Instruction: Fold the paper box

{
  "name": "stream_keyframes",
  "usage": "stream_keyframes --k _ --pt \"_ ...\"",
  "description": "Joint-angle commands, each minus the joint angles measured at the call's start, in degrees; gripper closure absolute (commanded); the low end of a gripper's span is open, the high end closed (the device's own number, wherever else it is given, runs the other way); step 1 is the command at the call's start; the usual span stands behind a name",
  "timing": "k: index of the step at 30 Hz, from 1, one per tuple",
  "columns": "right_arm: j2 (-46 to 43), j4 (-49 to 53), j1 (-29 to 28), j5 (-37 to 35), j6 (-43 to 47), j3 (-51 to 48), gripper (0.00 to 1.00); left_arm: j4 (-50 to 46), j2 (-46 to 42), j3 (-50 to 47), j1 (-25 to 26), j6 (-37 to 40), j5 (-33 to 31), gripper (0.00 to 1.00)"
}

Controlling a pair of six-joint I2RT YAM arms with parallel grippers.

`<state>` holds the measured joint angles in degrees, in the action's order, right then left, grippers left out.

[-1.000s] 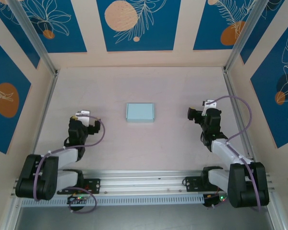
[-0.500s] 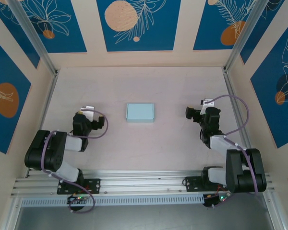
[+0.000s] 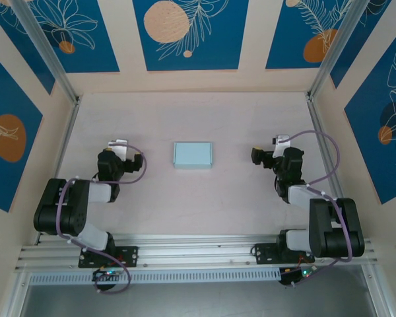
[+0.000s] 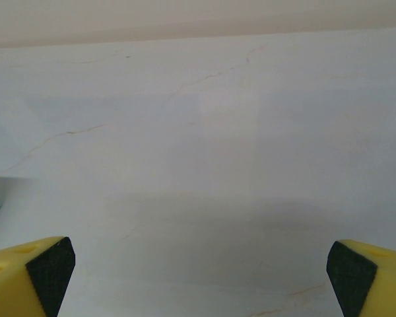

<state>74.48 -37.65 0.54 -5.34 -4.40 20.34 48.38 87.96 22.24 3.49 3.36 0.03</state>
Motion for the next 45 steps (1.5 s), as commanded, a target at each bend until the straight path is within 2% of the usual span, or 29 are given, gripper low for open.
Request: stream_keyframes --k 1,14,16,21,23,25,33,35,37,45 --pt "0.20 -6.46 0.39 5.93 0.79 -1.97 0.00 -0.14 0.28 0.61 -0.76 -0.72 1.55 0.00" --pt "12.78 -14.39 -0.82 5.53 1.15 0.67 0.01 -0.15 0.28 0.61 -0.76 -0.72 1.53 0.00" --pt "12.36 -11.34 -0.96 4.90 1.09 1.71 0.00 -0.13 0.36 0.57 -0.76 -0.72 1.53 0.00" --pt "12.71 -9.79 -1.23 -5.35 -2.83 2.75 0.01 -0.04 0.24 0.52 -0.76 -0.74 1.47 0.00" --pt "12.71 -11.35 -2.42 -12.42 -4.31 1.93 0.00 -0.04 0.19 0.52 -0.81 -0.72 1.46 0.00" --pt "12.53 -11.21 -2.47 -14.12 -5.02 1.88 0.00 -0.04 0.19 0.52 -0.76 -0.72 1.46 0.00" --pt "12.67 -11.53 -2.49 -12.69 -4.48 1.81 0.00 0.07 0.19 0.44 -0.76 -0.69 1.45 0.00" --pt "12.66 -7.64 -1.33 1.67 0.11 3.83 0.00 0.10 0.19 0.44 -0.76 -0.61 1.47 0.00" --pt "12.94 -8.61 0.31 4.46 -1.12 3.67 0.00 0.11 0.19 0.44 -0.76 -0.63 1.46 0.00" --pt "12.76 -8.12 0.08 4.03 -0.96 3.67 0.00 0.05 0.19 0.44 -0.76 -0.59 1.45 0.00"
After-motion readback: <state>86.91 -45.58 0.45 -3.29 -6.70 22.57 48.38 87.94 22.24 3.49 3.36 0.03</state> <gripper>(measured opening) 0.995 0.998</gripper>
